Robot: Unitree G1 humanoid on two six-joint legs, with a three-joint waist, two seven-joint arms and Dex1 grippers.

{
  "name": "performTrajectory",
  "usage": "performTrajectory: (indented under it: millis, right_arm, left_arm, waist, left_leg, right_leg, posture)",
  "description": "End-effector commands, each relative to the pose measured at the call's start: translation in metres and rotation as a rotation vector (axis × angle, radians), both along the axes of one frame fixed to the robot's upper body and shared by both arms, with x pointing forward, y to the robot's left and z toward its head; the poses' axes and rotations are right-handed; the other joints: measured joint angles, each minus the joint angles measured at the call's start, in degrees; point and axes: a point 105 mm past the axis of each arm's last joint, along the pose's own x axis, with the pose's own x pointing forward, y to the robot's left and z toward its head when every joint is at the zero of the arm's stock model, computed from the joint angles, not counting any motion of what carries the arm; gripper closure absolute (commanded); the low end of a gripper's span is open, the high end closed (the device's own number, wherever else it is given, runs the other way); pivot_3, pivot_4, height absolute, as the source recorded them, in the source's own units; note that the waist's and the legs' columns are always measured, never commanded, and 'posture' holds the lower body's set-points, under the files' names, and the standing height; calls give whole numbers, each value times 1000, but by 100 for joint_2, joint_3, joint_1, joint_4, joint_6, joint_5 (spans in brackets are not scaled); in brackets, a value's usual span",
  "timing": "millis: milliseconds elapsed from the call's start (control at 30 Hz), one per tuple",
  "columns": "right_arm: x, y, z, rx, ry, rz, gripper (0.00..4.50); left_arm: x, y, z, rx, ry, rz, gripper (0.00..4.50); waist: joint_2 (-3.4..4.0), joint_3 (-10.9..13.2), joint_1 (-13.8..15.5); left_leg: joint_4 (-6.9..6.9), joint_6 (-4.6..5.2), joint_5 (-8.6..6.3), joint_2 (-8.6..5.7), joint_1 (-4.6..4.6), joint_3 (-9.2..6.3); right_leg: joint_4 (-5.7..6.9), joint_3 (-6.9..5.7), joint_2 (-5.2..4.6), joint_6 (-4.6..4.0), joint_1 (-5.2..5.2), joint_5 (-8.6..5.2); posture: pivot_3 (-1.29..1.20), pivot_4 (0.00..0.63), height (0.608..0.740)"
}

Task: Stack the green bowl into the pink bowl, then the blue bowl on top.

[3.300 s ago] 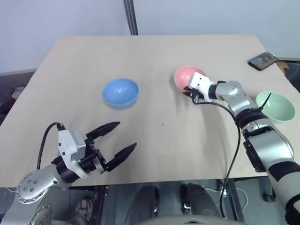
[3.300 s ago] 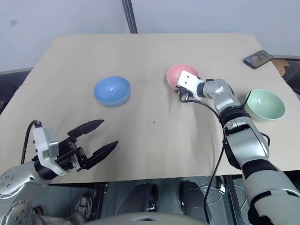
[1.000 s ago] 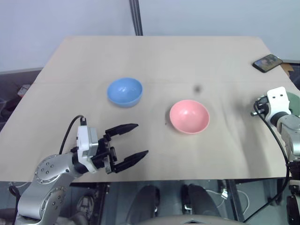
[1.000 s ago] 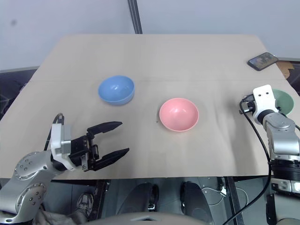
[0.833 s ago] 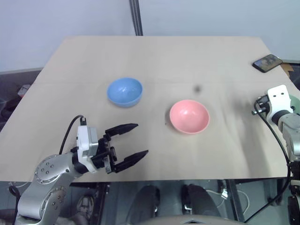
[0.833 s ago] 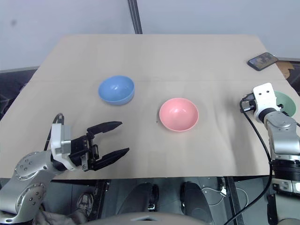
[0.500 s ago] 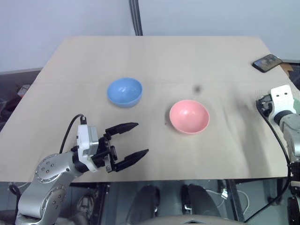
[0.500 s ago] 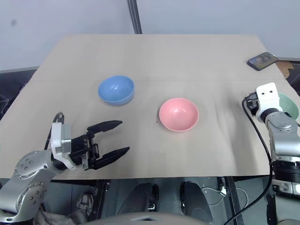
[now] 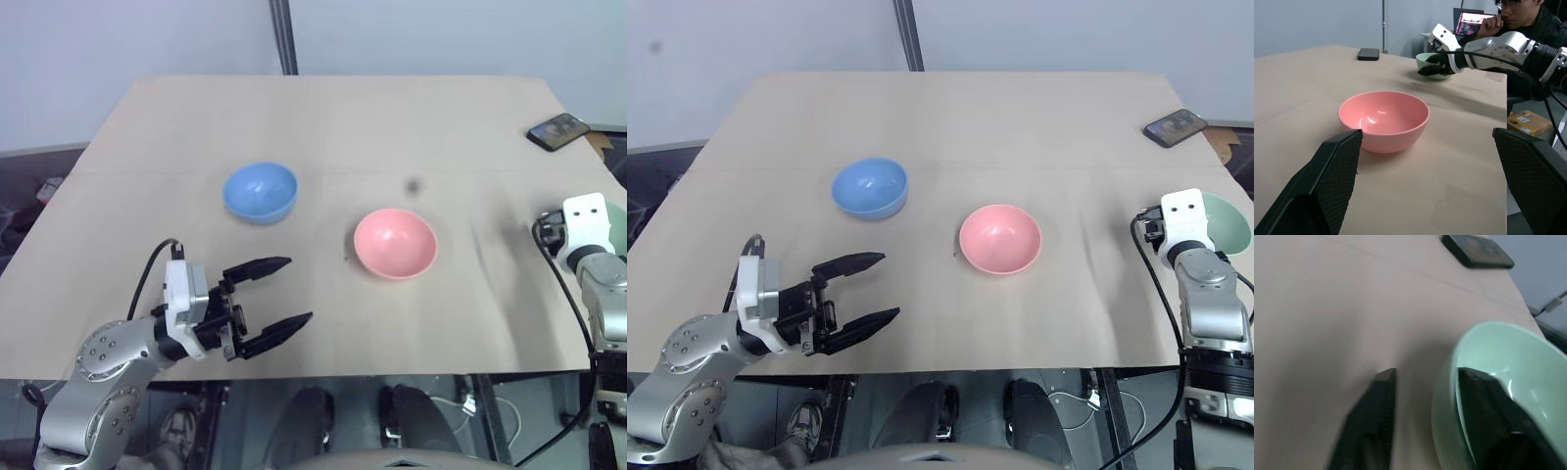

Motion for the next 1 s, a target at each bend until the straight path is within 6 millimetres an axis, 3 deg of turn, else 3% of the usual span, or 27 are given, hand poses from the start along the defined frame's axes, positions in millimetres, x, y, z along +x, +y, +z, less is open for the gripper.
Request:
performTrajectory:
  millis: [33, 167, 267, 300, 367, 433, 533, 633, 800, 967, 1000]
  right_arm:
    - [3, -9, 24, -32, -75, -16, 4299]
    - [8, -6, 32, -77, -91, 19, 4414]
    - [15, 16, 47, -96, -154, 143, 4414]
    - [17, 35, 53, -55, -183, 248, 4414]
    - [5, 100, 66, 127, -214, 599, 4414]
    - [-30, 158, 78, 261, -184, 950, 4414]
    - [-68, 203, 94, 365, -153, 1228, 4414]
    - [-80, 220, 93, 346, -96, 1327, 4414]
    - [-82, 236, 69, 281, -18, 1402, 4414]
    - [-76, 237, 39, 191, 76, 1419, 4414]
    - [-76, 237, 38, 193, 77, 1421, 3690]
  left_arm:
    - [-2, -2, 7, -2, -32, -11, 0]
    - [-3, -2, 6, -7, -32, -7, 0]
    - [-2, -1, 7, -22, -33, 14, 0]
    - [0, 1, 7, -32, -33, 30, 0]
    - [7, 7, 8, -56, -33, 95, 0]
    - [16, 14, 8, -69, -36, 171, 0]
    - [25, 25, 7, -69, -43, 255, 0]
    - [28, 27, 8, -76, -46, 279, 0]
    - [30, 27, 7, -76, -46, 297, 0]
    - [34, 29, 10, -73, -57, 325, 0]
    - [35, 29, 11, -76, -60, 333, 0]
  waist:
    - [0, 0, -2]
    - [0, 0, -1]
    - [0, 0, -8]
    - [0, 0, -18]
    - [1, 1, -42]
    - [3, 2, -73]
    - [3, 2, -59]
    - [-1, 1, -7]
    - [-6, -1, 13]
    - [-5, -1, 10]
    - [-5, -1, 10]
  left_leg:
    - [0, 0, 0, 0, 0, 0]
    - [0, 0, 0, 0, -1, 1]
    - [0, 1, 0, 0, 0, 2]
    - [0, 1, 0, 1, 0, 2]
    - [0, 1, 0, 3, 3, 4]
    - [-1, 1, -1, 17, 5, 3]
    - [-2, 1, -1, 21, 4, -14]
    - [5, 2, -2, 14, 0, -18]
    - [34, 10, -7, 3, -7, -18]
    - [34, 7, -6, 6, -6, -18]
    - [34, 7, -6, 6, -6, -18]
  right_leg:
    - [0, 0, 0, 0, 0, 0]
    - [0, 1, 1, 0, -1, 0]
    - [0, 2, 1, 0, -1, 0]
    - [0, 2, 1, 0, -1, 0]
    - [1, 3, 3, 1, 0, 0]
    - [4, 4, 13, 1, 0, 0]
    - [10, -8, 15, 1, 0, 0]
    - [7, -12, 3, 1, 2, 0]
    - [-1, -14, -11, 1, 10, 0]
    - [5, -14, -7, -1, 8, 0]
    - [5, -15, -8, -1, 7, 0]
  posture:
    - [0, 150, 740]
    - [0, 150, 740]
    - [0, 150, 740]
    - [0, 150, 740]
    - [0, 150, 740]
    - [0, 150, 740]
    - [0, 150, 740]
    - [0, 150, 740]
    - [0, 150, 740]
    - [0, 150, 740]
    - [0, 150, 740]
